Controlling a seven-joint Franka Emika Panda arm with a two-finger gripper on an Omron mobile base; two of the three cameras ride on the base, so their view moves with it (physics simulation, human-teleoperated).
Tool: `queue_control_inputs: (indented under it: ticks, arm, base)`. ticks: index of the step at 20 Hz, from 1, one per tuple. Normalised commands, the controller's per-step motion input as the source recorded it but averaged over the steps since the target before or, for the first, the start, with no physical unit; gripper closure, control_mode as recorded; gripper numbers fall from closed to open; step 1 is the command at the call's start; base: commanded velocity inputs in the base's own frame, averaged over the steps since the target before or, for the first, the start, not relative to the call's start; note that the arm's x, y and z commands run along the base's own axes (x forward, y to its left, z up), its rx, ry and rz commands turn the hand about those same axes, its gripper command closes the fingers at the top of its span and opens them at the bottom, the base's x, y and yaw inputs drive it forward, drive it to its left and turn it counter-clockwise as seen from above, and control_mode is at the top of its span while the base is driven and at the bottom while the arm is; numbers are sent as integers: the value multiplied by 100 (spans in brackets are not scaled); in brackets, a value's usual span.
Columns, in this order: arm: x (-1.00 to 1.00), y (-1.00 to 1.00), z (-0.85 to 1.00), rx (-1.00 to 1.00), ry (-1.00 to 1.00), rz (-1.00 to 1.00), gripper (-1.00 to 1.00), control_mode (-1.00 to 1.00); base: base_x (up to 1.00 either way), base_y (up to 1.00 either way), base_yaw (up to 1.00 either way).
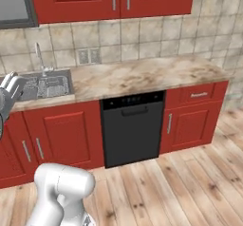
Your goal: Move the pot and pan from the stove into the sink.
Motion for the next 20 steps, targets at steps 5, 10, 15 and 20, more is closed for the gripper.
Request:
queue_control_inputs:
  ticks: [5,10,15,20]
  arm:
    - [0,0,0,0,0,0,-100,100]
    - [0,0,0,0,0,0,-100,100]
    - [0,0,0,0,0,0,-100,100]
    - [0,0,0,0,0,0,-100,100]
  base:
    - [0,0,-50]
    - [0,0,-50]
    - [0,0,-50]
    - [0,0,-50]
